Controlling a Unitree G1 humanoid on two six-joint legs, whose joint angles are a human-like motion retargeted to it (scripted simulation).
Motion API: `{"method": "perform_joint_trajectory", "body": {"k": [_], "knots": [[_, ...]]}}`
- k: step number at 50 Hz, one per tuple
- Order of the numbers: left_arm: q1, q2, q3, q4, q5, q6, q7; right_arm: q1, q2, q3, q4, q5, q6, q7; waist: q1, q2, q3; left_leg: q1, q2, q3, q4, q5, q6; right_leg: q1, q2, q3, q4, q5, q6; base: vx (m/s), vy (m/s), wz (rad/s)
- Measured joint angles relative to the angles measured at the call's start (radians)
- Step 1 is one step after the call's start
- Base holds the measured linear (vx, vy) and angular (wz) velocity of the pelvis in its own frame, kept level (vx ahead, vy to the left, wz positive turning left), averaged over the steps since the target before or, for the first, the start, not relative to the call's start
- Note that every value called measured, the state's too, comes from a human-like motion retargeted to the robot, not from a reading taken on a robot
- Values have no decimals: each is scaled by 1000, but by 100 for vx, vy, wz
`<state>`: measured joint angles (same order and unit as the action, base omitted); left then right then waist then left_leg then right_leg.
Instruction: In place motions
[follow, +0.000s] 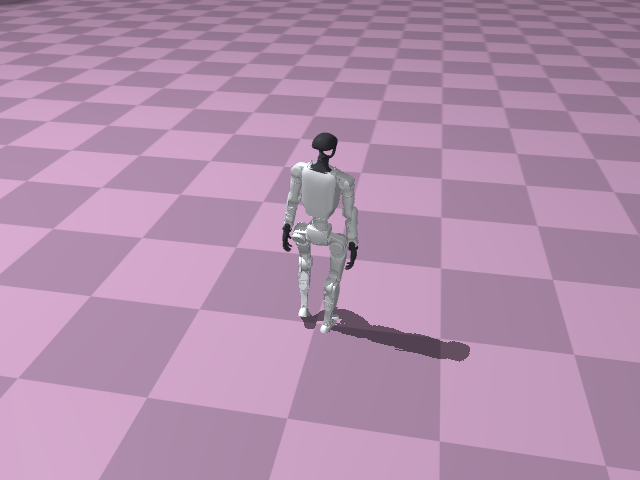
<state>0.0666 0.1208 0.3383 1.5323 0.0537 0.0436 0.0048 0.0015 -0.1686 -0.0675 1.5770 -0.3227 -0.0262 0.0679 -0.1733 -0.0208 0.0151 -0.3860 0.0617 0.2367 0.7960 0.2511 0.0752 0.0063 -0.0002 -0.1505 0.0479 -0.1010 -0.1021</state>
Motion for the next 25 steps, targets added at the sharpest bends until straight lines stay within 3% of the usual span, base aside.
{"method": "perform_joint_trajectory", "body": {"k": [5,8,12,18,25], "knots": [[17,-8,30,56,-26,15,-75,-79,-11,57,23,-45,34,33,34,3,31,-307,140,86,425,-120,96,-17,-15,-55,9,7,-11,-10,-3,36],[63,-3,30,73,-36,39,-145,-107,4,92,-3,-54,34,41,49,5,26,-474,140,73,577,-170,89,-33,-13,-65,18,4,-22,0,0,0],[112,9,47,84,-4,60,-164,-135,30,122,-74,-31,11,74,65,-12,36,-566,146,86,661,-193,89,-35,-22,-69,36,-9,-30,2,-1,1],[152,38,48,78,17,77,-185,-140,69,145,-187,5,-17,123,59,-30,39,-445,99,72,520,-175,68,-6,-35,-70,41,-26,-20,8,-1,22],[175,32,57,59,-9,66,-159,-100,83,181,-243,-23,-43,141,44,-31,-35,-52,-65,-15,-43,-94,-31,-4,-45,-67,32,-31,17,15,4,-10]]}}
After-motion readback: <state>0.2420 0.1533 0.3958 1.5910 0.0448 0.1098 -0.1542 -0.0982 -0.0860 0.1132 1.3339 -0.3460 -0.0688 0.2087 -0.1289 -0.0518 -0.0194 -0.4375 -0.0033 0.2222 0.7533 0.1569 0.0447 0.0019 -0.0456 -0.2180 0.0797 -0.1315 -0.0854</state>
